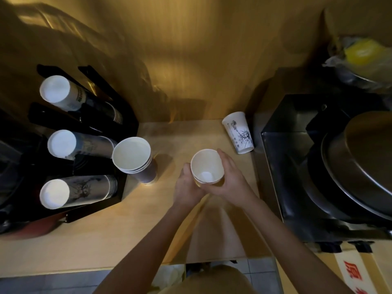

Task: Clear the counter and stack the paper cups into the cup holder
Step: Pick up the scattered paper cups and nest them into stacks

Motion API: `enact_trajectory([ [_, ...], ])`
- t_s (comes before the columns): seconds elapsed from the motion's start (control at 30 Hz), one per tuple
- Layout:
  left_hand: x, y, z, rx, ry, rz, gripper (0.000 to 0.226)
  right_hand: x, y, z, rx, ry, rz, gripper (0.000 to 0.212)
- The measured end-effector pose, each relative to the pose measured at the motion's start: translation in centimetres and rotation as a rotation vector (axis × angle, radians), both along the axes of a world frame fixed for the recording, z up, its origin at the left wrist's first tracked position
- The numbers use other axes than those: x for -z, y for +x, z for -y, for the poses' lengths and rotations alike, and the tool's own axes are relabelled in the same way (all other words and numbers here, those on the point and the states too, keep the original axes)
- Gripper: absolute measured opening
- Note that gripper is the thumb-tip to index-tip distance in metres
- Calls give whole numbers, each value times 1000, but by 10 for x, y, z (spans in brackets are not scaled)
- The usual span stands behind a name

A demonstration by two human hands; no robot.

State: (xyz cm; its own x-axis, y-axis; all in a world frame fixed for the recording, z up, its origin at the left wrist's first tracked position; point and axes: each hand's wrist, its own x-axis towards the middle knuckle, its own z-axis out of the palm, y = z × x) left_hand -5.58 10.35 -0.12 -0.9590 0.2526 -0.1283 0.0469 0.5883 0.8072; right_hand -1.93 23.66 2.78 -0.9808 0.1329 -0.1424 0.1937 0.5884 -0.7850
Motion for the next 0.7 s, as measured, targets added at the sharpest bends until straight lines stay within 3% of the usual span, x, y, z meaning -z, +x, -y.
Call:
enact_trajectory([
  [0.13, 0, -3, 2, 33, 0, 11, 74, 1, 3, -8, -28, 38, 50, 98],
  [0.33, -2, -9, 3, 59, -29, 8, 81, -16, -30, -37, -124, 305, -14, 36],
  [0.5, -3, -23, 0, 85, -75, -23, 75, -10, -80, -62, 35, 402, -3, 26],
  [0.7, -4, -39, -4, 108, -83, -4, 79, 21, -119, -70, 269, 414, 155, 56],
])
